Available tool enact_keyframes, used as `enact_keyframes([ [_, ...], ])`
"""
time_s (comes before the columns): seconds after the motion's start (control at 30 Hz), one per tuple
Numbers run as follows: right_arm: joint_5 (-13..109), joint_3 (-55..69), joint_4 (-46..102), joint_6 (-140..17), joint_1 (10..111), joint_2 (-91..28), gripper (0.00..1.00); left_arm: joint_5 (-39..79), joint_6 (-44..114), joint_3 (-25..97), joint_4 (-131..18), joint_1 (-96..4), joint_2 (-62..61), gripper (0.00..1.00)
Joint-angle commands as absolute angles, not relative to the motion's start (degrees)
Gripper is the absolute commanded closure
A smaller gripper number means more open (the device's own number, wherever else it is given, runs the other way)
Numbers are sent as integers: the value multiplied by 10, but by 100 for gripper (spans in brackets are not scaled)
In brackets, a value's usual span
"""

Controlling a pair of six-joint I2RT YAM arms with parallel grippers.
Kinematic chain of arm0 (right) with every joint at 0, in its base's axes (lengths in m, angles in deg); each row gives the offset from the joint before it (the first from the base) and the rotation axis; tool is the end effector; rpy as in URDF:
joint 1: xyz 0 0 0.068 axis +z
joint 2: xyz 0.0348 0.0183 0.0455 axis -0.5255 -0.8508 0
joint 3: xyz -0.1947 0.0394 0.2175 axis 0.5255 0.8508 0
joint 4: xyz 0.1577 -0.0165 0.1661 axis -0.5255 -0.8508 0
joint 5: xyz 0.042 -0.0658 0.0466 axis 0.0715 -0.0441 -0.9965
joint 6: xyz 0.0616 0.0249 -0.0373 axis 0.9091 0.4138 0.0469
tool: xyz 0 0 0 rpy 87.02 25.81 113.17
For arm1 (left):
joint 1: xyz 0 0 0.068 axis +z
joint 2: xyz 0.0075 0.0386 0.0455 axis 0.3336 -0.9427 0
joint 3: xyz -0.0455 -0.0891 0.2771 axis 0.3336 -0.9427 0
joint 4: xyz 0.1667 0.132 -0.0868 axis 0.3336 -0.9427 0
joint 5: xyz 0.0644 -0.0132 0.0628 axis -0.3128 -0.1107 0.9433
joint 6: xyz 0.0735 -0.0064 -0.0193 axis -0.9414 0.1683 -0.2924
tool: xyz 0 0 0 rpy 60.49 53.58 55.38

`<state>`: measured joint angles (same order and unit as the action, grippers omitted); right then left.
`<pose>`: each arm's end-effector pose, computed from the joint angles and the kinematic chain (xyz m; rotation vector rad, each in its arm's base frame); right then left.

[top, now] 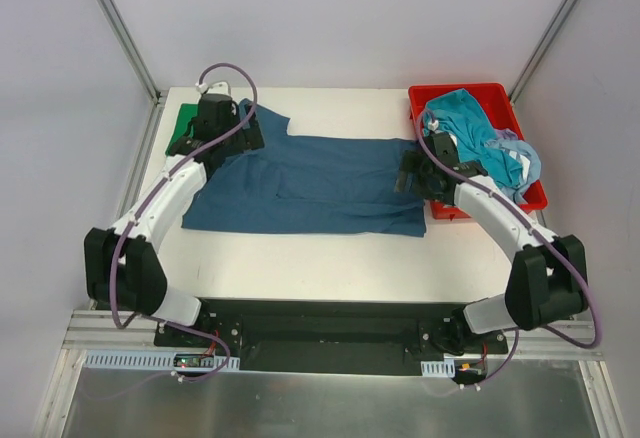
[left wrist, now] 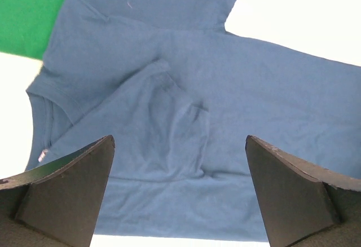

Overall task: Fold and stack the t-shirts
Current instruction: Fold the flattened tshirt in 1/3 of the way

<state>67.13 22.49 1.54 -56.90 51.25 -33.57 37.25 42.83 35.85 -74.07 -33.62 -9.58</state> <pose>0.2788 0.0858 0.2673 -0.0889 2.4150 0.0101 0.3268 -0.0719 0.3445 -0.1950 2.0569 -0.2002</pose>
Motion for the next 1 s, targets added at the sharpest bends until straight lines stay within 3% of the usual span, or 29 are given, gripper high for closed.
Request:
enact_keyframes([
  [0.0,596,250,28,-581,533,-280,2,331,480,289,-747,-331,-26,1],
  [0.13,528,280,67,-583,552,-295,4,331,505,229,-747,-331,-16,1],
  [0.33,524,272,70,-569,568,-364,4,309,536,198,-748,-319,-58,1],
  [0.77,693,194,136,-587,554,-491,4,301,560,170,-748,-273,-124,1],
  [0.97,680,158,117,-603,543,-518,4,312,555,158,-748,-263,-100,1],
])
